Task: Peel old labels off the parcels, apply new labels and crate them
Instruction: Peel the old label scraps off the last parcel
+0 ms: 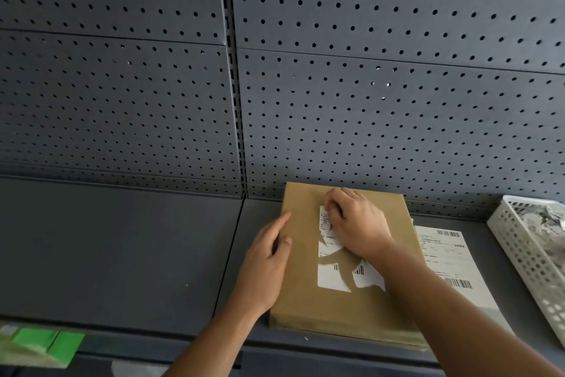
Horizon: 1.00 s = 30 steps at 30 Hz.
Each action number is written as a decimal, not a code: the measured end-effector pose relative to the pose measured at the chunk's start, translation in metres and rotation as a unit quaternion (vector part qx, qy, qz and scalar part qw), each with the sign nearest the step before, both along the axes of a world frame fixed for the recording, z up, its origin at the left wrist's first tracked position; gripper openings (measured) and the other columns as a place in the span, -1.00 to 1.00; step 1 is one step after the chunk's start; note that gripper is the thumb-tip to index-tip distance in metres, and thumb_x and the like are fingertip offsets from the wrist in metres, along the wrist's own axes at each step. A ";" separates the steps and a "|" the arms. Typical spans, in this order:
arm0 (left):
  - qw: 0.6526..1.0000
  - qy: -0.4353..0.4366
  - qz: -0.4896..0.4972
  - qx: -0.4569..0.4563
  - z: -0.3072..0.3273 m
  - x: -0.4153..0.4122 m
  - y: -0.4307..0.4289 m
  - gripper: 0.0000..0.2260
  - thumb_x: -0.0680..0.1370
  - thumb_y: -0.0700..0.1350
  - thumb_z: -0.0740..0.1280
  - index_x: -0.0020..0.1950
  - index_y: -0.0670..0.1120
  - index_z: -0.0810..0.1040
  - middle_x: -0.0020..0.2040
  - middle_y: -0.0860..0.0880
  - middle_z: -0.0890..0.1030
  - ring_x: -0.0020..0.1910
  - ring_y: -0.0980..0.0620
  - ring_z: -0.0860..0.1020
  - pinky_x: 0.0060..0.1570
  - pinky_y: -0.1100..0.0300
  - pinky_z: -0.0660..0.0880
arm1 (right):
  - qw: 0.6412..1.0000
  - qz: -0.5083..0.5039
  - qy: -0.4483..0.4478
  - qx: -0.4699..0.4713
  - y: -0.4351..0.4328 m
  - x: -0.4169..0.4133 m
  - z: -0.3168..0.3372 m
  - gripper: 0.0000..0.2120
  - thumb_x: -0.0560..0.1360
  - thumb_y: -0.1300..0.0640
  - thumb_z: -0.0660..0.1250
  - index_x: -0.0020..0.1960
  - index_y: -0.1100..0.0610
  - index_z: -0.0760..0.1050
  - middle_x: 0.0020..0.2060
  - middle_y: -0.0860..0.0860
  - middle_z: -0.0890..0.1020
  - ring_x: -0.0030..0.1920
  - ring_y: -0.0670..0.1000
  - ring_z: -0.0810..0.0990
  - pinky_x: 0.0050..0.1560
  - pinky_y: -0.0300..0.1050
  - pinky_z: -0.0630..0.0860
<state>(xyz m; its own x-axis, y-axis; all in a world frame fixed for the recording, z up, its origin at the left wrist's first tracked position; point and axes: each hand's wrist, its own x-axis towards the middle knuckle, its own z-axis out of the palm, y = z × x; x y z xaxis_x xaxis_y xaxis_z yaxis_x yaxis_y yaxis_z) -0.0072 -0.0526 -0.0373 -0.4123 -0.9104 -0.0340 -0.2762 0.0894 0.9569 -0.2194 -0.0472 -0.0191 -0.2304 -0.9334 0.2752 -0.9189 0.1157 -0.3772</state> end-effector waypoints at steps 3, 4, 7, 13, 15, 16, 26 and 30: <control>1.000 -0.003 -0.002 -0.005 -0.001 0.000 -0.002 -0.62 0.70 -0.01 0.18 0.48 0.33 0.36 0.43 0.35 0.38 0.40 0.37 0.34 0.47 0.12 0.32 | 1.000 0.002 -0.026 -0.007 0.002 -0.002 0.000 -0.85 0.59 0.08 0.15 0.06 -0.13 0.44 -0.04 -0.20 0.55 -0.02 -0.07 0.50 -0.16 -0.10 0.43; 1.000 -0.004 -0.002 -0.004 -0.002 0.000 -0.002 -0.62 0.70 -0.01 0.18 0.48 0.33 0.36 0.43 0.34 0.38 0.41 0.36 0.34 0.47 0.12 0.32 | 1.000 0.007 -0.020 -0.008 0.002 -0.002 0.000 -0.83 0.59 0.07 0.17 0.10 -0.13 0.47 -0.01 -0.21 0.55 0.00 -0.08 0.50 -0.14 -0.10 0.45; 1.000 -0.003 -0.002 0.000 -0.002 0.000 -0.001 -0.62 0.70 -0.01 0.18 0.47 0.34 0.36 0.42 0.35 0.38 0.40 0.36 0.35 0.46 0.14 0.33 | 1.000 0.013 -0.007 -0.009 0.002 0.000 -0.001 -0.82 0.58 0.09 0.20 0.07 -0.13 0.52 0.01 -0.23 0.55 0.03 -0.09 0.51 -0.13 -0.12 0.45; 1.000 -0.013 -0.004 -0.006 -0.001 -0.001 -0.001 -0.62 0.70 -0.02 0.18 0.48 0.33 0.35 0.42 0.37 0.37 0.39 0.43 0.31 0.44 0.27 0.27 | 0.999 0.001 -0.034 -0.006 0.003 0.000 0.002 -0.82 0.54 0.11 0.19 -0.01 -0.13 0.51 -0.03 -0.23 0.54 -0.05 -0.10 0.51 -0.17 -0.13 0.40; 1.000 -0.014 -0.005 -0.005 -0.001 0.000 -0.002 -0.62 0.70 -0.01 0.18 0.48 0.33 0.35 0.43 0.36 0.36 0.40 0.41 0.31 0.44 0.26 0.28 | 1.000 0.008 -0.024 0.005 0.002 0.000 0.002 -0.80 0.56 0.08 0.17 0.06 -0.15 0.51 0.02 -0.24 0.55 -0.02 -0.10 0.51 -0.11 -0.12 0.46; 1.000 -0.013 -0.004 -0.003 -0.001 0.000 -0.001 -0.62 0.70 -0.01 0.18 0.48 0.33 0.35 0.43 0.36 0.36 0.39 0.41 0.31 0.44 0.26 0.27 | 1.000 0.012 -0.015 0.012 0.001 0.001 0.002 -0.80 0.57 0.07 0.16 0.07 -0.15 0.51 0.04 -0.23 0.55 0.01 -0.10 0.50 -0.09 -0.11 0.47; 1.000 -0.007 -0.003 0.002 0.000 0.000 -0.001 -0.62 0.70 -0.01 0.19 0.48 0.34 0.35 0.43 0.35 0.37 0.41 0.37 0.32 0.48 0.16 0.28 | 0.998 0.017 -0.054 0.022 0.000 -0.002 0.008 -0.86 0.58 0.08 0.13 -0.01 -0.10 0.44 -0.08 -0.22 0.55 -0.06 -0.11 0.50 -0.13 -0.10 0.43; 1.000 -0.009 -0.002 0.005 0.000 0.001 0.000 -0.62 0.70 0.00 0.19 0.46 0.36 0.36 0.42 0.37 0.38 0.40 0.39 0.32 0.49 0.14 0.28 | 0.999 0.041 -0.018 0.029 0.000 -0.004 0.010 -0.84 0.56 0.07 0.23 0.05 -0.16 0.51 -0.12 -0.25 0.49 -0.17 -0.15 0.49 -0.16 -0.12 0.45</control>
